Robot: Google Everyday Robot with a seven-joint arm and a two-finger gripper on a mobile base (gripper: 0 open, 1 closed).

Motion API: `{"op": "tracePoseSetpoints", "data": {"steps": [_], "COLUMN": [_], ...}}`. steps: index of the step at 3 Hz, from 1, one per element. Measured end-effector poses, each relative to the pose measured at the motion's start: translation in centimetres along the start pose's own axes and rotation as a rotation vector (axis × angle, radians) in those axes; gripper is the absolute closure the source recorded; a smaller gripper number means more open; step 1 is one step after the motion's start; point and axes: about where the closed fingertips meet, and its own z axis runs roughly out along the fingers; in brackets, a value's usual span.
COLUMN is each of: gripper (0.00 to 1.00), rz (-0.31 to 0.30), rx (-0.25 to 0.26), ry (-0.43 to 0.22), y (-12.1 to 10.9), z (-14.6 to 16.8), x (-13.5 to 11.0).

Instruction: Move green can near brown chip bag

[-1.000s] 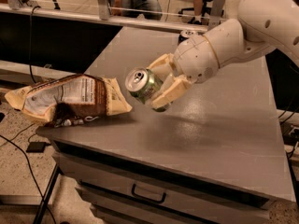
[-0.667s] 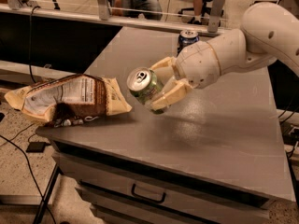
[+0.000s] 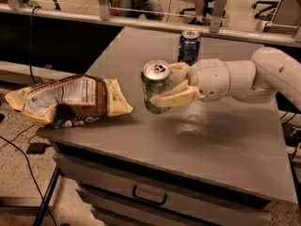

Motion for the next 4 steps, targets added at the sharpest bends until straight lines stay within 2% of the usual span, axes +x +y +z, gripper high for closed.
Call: {"op": "tracePoseSetpoints", "data": {"steps": [1,2,3,4], "gripper": [1.00,1.00,1.00,1.00], "rz": [0.002,0.036,0.113,0.159], "rx": [0.001,-0.007,0.001,0.003], "ry": [-0.013,0.033,0.049,0.028], "y": [-0.1,-0.2,-0.1,0.0], "z": [0.1,0.9,1.4,1.7], "x": [-0.4,1.1,3.5,4.7]}}
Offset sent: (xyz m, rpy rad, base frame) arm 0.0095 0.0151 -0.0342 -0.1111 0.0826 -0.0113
